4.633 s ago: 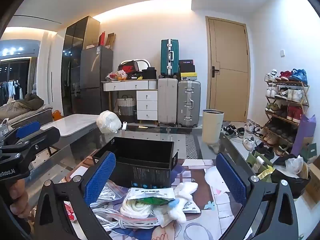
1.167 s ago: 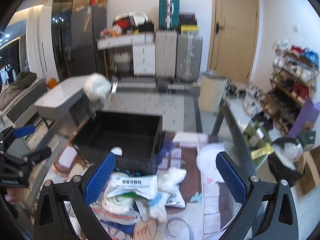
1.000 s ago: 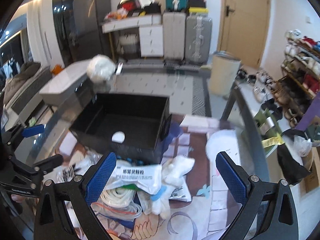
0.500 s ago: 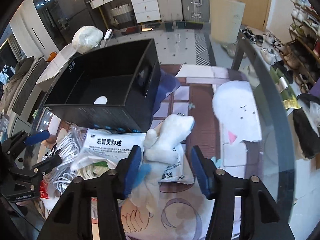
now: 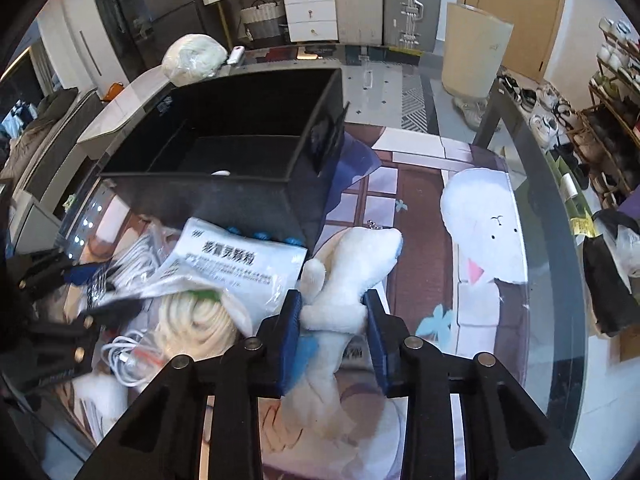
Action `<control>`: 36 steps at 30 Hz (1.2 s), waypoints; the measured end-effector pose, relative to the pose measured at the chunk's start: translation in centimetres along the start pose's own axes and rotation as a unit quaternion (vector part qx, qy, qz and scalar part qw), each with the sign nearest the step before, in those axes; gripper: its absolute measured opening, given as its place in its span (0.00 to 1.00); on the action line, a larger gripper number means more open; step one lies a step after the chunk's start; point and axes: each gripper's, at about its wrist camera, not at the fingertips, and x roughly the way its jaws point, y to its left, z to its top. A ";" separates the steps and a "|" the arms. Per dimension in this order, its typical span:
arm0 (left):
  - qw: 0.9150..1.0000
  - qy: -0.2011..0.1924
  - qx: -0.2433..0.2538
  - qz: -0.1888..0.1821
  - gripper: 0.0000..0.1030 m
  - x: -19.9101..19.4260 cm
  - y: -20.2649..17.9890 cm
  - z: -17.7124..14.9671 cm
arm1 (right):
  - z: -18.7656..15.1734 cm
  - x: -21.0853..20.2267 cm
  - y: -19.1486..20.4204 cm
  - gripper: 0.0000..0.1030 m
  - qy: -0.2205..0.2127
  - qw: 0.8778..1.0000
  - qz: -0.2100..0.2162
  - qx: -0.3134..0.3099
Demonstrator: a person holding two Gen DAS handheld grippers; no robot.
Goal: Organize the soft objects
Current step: 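Grasp the white plush toy with the right gripper while the left grasps the Adidas lace bag, then lift the plush toy and the Adidas lace bag up toward the black box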
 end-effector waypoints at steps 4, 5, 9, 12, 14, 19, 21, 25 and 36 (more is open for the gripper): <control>1.000 -0.008 0.011 0.014 0.33 -0.6 -0.4 -0.4 | -1.0 -1.5 1.3 0.31 -0.014 1.000 0.006 -0.024; 1.000 -0.017 0.007 0.021 0.33 -1.1 -0.3 -0.4 | -1.1 -1.8 1.6 0.31 -0.018 0.999 0.009 -0.029; 0.999 -0.051 -0.008 0.015 0.33 -3.1 0.5 -0.5 | -1.4 -2.8 2.3 0.30 -0.030 0.999 0.015 -0.042; 0.998 -0.060 -0.012 0.014 0.33 -3.6 0.8 -0.6 | -1.3 -3.0 2.5 0.30 -0.031 0.998 0.027 -0.041; 0.998 -0.062 -0.015 0.015 0.33 -3.6 1.1 -0.6 | -1.4 -3.5 2.7 0.30 -0.038 0.998 0.029 -0.042; 0.998 -0.067 -0.013 0.016 0.33 -3.9 0.9 -0.7 | -1.5 -4.4 3.4 0.30 -0.053 0.997 0.036 -0.053; 0.997 -0.077 -0.012 0.018 0.33 -4.5 0.4 -0.7 | -1.6 -4.6 3.7 0.30 -0.056 0.996 0.040 -0.054; 0.994 -0.105 -0.011 0.020 0.33 -5.5 0.2 -0.7 | -1.6 -5.6 4.1 0.30 -0.086 0.994 0.042 -0.057; 0.961 -0.271 0.008 0.057 0.34 -11.3 0.2 -1.2 | -3.5 -12.8 6.9 0.30 -0.297 0.947 0.045 -0.109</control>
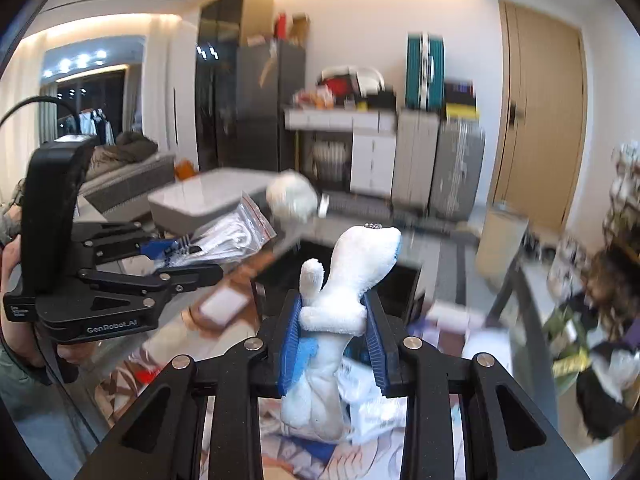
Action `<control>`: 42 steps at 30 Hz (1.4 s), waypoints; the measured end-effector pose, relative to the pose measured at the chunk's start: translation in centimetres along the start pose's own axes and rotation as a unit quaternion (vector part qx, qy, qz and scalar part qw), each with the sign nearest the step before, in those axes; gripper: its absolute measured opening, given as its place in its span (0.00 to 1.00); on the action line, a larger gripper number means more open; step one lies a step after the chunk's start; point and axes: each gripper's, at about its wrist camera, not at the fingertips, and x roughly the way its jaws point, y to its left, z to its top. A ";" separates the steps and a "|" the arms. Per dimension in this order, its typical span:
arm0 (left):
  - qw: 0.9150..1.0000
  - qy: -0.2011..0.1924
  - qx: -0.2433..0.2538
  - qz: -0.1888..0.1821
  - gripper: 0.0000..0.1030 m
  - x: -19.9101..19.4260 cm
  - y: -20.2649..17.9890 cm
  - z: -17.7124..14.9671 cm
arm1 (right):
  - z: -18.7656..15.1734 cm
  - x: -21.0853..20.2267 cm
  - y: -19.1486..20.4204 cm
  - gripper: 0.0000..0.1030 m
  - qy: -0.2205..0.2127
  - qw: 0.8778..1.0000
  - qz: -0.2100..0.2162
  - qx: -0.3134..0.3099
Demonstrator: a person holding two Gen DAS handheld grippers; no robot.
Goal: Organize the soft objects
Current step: 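Lift the plush toy and the Adidas lace bag up toward the black box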
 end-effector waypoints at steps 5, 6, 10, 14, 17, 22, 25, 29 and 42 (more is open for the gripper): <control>0.997 -0.082 -0.015 -0.003 0.34 -2.5 1.0 0.7 | 0.3 -2.5 1.0 0.30 -0.078 0.997 -0.013 -0.014; 0.995 -0.098 -0.017 -0.003 0.34 -3.0 1.2 0.7 | 0.3 -3.0 1.1 0.30 -0.089 0.996 -0.016 -0.013; 0.989 -0.145 -0.010 -0.002 0.35 -4.7 1.2 0.6 | 0.2 -3.8 1.3 0.30 -0.110 0.994 -0.019 -0.015; 0.987 -0.163 -0.007 -0.013 0.35 -5.4 1.7 0.5 | 0.1 -4.2 1.6 0.30 -0.116 0.993 -0.024 -0.017; 0.987 -0.161 -0.007 -0.014 0.35 -5.2 1.8 0.7 | 0.1 -4.2 1.6 0.30 -0.115 0.993 -0.024 -0.013; 0.986 -0.165 -0.010 -0.003 0.35 -5.2 1.8 0.9 | 0.2 -4.2 1.8 0.30 -0.119 0.993 -0.026 -0.012; 0.985 -0.173 -0.014 -0.006 0.35 -5.4 1.4 1.1 | 0.6 -3.7 1.7 0.30 -0.123 0.992 -0.027 -0.010; 0.984 -0.179 -0.025 -0.008 0.35 -4.7 1.6 2.1 | 1.3 -3.0 1.8 0.30 -0.129 0.991 -0.029 -0.012; 0.984 -0.168 -0.066 -0.005 0.35 0.9 3.0 5.7 | 5.4 3.2 0.1 0.30 -0.122 0.992 -0.040 0.012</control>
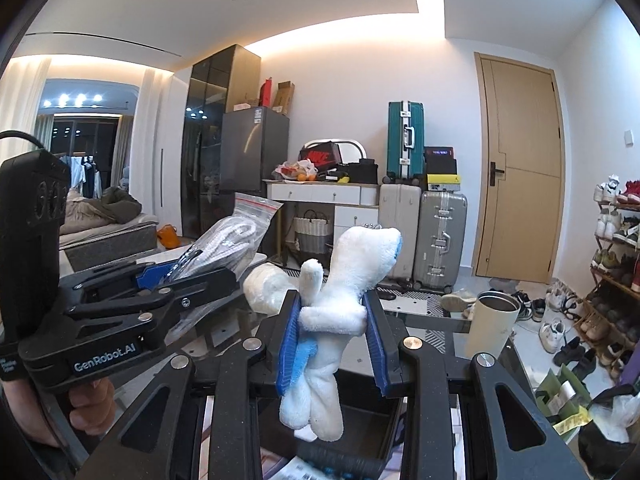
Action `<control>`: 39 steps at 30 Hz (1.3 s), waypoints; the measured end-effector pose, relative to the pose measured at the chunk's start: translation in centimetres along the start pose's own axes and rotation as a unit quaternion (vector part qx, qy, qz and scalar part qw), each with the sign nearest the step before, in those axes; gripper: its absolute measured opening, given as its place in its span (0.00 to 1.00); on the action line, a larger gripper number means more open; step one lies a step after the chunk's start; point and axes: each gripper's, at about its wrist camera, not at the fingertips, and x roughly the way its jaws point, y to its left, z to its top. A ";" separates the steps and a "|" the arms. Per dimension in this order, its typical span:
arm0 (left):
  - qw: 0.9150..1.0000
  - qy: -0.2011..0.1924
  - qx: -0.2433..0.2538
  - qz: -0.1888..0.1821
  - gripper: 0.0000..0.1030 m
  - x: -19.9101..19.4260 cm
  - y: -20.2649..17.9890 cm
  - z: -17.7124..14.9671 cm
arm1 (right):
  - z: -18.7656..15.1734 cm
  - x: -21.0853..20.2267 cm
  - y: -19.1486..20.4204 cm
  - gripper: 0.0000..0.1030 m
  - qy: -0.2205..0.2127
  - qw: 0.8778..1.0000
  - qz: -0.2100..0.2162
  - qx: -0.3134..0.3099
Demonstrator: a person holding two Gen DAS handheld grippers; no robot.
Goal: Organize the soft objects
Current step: 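Lift the plush toy and the Adidas lace bag up toward the black box, then lower the plush toy and lace bag into the black box and open both grippers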
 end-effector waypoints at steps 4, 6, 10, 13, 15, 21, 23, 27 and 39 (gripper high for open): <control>1.000 0.012 -0.006 0.020 0.36 1.4 0.1 0.3 | 0.4 2.4 -0.7 0.30 0.016 1.000 -0.003 0.009; 1.000 0.011 0.001 0.018 0.36 1.7 0.2 0.1 | 0.5 3.3 -0.8 0.30 0.023 1.000 -0.004 0.011; 1.000 0.023 0.000 0.019 0.36 2.8 0.6 -0.1 | 0.6 4.7 -1.2 0.30 0.042 0.999 -0.008 0.016; 0.999 0.040 -0.003 0.020 0.36 3.7 0.6 -0.2 | 0.5 5.3 -1.6 0.30 0.054 0.998 -0.007 0.025; 0.998 0.053 -0.003 0.021 0.36 4.3 0.7 -0.4 | 0.3 5.7 -1.9 0.30 0.062 0.998 -0.009 0.031; 0.990 0.139 -0.029 0.024 0.35 7.3 1.4 -1.6 | -0.9 8.3 -2.9 0.30 0.118 0.992 -0.001 0.046; 0.984 0.172 -0.042 0.021 0.35 8.4 1.7 -2.3 | -1.5 9.3 -3.3 0.30 0.142 0.988 0.001 0.056; 0.972 0.226 -0.058 0.012 0.35 10.0 1.7 -3.8 | -3.4 11.2 -4.3 0.30 0.190 0.979 0.012 0.076; 0.959 0.277 -0.050 0.012 0.35 11.0 0.6 -5.8 | -6.0 13.2 -5.1 0.30 0.253 0.962 0.016 0.103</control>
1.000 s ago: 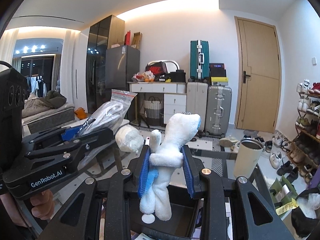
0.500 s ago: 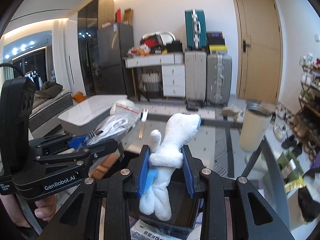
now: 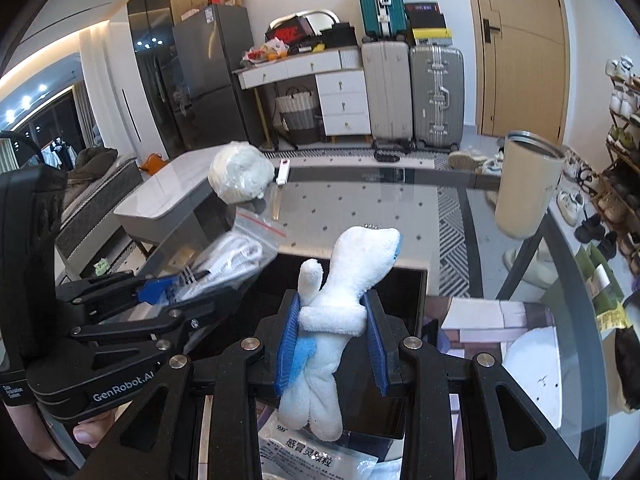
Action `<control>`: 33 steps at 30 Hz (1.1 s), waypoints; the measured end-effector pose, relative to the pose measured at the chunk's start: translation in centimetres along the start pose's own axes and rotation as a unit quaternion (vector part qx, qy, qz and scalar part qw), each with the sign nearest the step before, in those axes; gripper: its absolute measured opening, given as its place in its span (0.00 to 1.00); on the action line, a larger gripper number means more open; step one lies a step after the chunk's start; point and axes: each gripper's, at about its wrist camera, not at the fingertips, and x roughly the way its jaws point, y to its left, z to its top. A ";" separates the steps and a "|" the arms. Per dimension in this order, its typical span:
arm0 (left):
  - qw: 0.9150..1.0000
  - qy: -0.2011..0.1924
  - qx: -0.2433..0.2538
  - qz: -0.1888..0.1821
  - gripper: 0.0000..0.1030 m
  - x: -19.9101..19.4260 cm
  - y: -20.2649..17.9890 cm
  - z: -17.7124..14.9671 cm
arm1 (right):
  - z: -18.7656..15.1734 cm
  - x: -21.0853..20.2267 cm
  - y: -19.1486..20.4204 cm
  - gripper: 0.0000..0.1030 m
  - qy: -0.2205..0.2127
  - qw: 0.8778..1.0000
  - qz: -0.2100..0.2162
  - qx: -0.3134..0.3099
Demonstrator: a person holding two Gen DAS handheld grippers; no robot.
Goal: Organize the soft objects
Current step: 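Lower the plush toy and lace bag into the black box and open both grippers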
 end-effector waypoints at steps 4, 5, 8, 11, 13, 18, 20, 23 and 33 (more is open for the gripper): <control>1.000 0.007 0.008 -0.001 0.35 0.1 -0.1 0.1 | -0.4 0.6 -0.3 0.30 0.018 1.000 0.006 0.009; 1.000 0.007 0.008 -0.001 0.35 0.0 -0.1 0.1 | -0.4 0.7 -0.3 0.30 0.020 1.000 0.005 0.008; 1.000 0.008 0.010 -0.001 0.35 -0.1 -0.1 0.1 | -0.4 0.7 -0.3 0.30 0.023 1.000 0.002 0.012; 1.000 0.008 0.013 -0.006 0.35 -0.2 0.0 0.2 | -0.4 0.9 -0.3 0.31 0.025 1.000 0.003 0.012; 1.000 0.010 0.013 -0.016 0.36 -0.3 -0.1 0.2 | -0.5 0.8 -0.4 0.32 0.026 1.000 0.002 0.013; 1.000 0.012 0.019 -0.012 0.37 -0.1 -0.4 0.2 | -0.4 0.3 -0.4 0.39 0.019 1.000 0.004 0.016; 1.000 0.012 0.016 -0.013 0.39 -0.1 -0.4 0.2 | -0.4 0.2 -0.4 0.40 0.018 1.000 0.005 0.017; 1.000 0.015 0.014 -0.008 0.52 -0.1 -0.4 0.2 | -0.4 0.0 -0.4 0.40 0.015 1.000 0.006 0.018; 1.000 0.016 0.004 -0.025 0.54 -1.7 -0.2 0.0 | -0.5 -1.8 -0.4 0.40 0.021 1.000 0.013 0.016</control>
